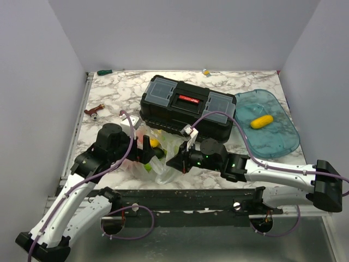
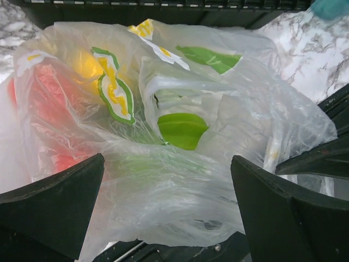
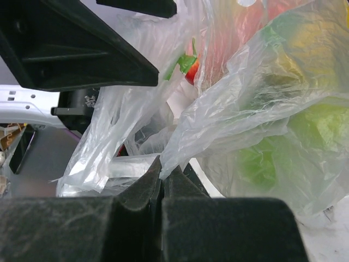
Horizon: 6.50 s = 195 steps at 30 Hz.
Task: Take the fake fruits out of the plastic bag
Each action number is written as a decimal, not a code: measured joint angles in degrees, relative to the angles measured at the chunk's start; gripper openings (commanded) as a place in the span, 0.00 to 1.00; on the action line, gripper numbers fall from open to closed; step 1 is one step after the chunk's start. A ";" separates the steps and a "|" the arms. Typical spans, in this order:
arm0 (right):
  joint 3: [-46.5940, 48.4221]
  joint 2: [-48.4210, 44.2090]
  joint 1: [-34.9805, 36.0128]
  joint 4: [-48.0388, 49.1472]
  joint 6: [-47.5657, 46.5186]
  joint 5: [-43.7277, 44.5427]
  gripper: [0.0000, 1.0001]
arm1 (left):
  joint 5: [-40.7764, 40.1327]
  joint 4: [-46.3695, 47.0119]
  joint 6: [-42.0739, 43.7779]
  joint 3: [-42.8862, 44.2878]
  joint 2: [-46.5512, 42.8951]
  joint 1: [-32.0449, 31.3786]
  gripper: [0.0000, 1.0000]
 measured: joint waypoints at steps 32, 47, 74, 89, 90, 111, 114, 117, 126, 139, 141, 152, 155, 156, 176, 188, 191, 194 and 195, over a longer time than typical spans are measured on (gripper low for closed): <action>0.00 -3.48 -0.63 -0.09 -2.27 0.26 0.01 | 2.08 -2.19 6.27 3.58 -20.85 -1.49 0.99; 0.00 -2.14 -1.01 0.61 -2.34 -0.02 0.01 | -14.23 6.21 10.54 -4.57 -13.27 -1.86 0.89; -1.36 -6.03 -1.07 -31.74 12.70 12.13 0.53 | -18.38 16.94 11.02 -12.46 -19.65 -1.86 0.00; 19.45 -7.21 -1.09 -43.74 5.29 19.63 0.82 | -15.52 18.95 10.40 -12.35 -20.11 -1.86 0.00; 22.47 -6.29 -1.09 -43.43 3.91 19.65 0.80 | -15.54 18.99 10.38 -12.35 -20.28 -1.84 0.00; 25.49 16.02 3.08 -21.18 -3.02 16.48 0.06 | -15.10 19.06 9.53 -12.33 -21.29 -1.68 0.00; 25.49 18.53 2.99 -20.09 -5.49 19.93 0.06 | -15.10 19.06 9.51 -12.33 -21.33 -1.68 0.00; 25.51 21.73 2.99 -18.03 -8.26 21.66 0.07 | -15.10 19.06 9.51 -12.33 -21.51 -1.68 0.00; 25.44 28.87 3.02 -12.39 -10.93 23.71 0.14 | -14.88 19.06 9.49 -12.33 -21.44 -1.68 0.00; 25.05 35.10 4.31 -7.41 -9.35 12.52 0.22 | -14.47 19.02 9.49 -12.33 -21.18 -1.68 0.00; 24.46 35.10 4.39 -5.64 -8.46 8.68 0.25 | -14.47 19.04 9.49 -12.33 -21.20 -1.68 0.00; 20.48 35.01 4.79 -0.44 -4.92 -1.95 0.38 | -14.19 19.02 9.49 -12.33 -20.31 -1.68 0.00; 20.50 34.95 4.79 -1.11 -5.01 2.29 0.41 | -14.21 19.04 9.49 -12.33 -20.31 -1.68 0.00; 20.50 34.91 4.79 -1.68 -5.09 3.85 0.44 | -14.19 19.04 9.49 -12.33 -20.31 -1.68 0.00; 28.00 38.03 4.79 -7.54 -8.92 18.47 0.60 | -14.01 19.23 9.46 -12.33 -20.50 -1.68 0.00; 28.87 40.59 4.79 -9.35 -11.45 12.83 0.88 | -14.01 19.19 9.46 -12.33 -20.63 -1.68 0.00; 28.02 40.59 4.79 -9.38 -11.28 12.66 0.93 | -13.99 19.15 9.46 -12.33 -20.63 -1.68 0.00; 26.91 40.59 4.79 -9.38 -11.19 12.66 0.94 | -13.97 19.12 9.46 -12.33 -20.39 -1.68 0.00; 26.62 40.61 4.79 -9.38 -11.17 12.66 0.94 | -13.88 19.08 9.46 -12.33 -20.28 -1.68 0.00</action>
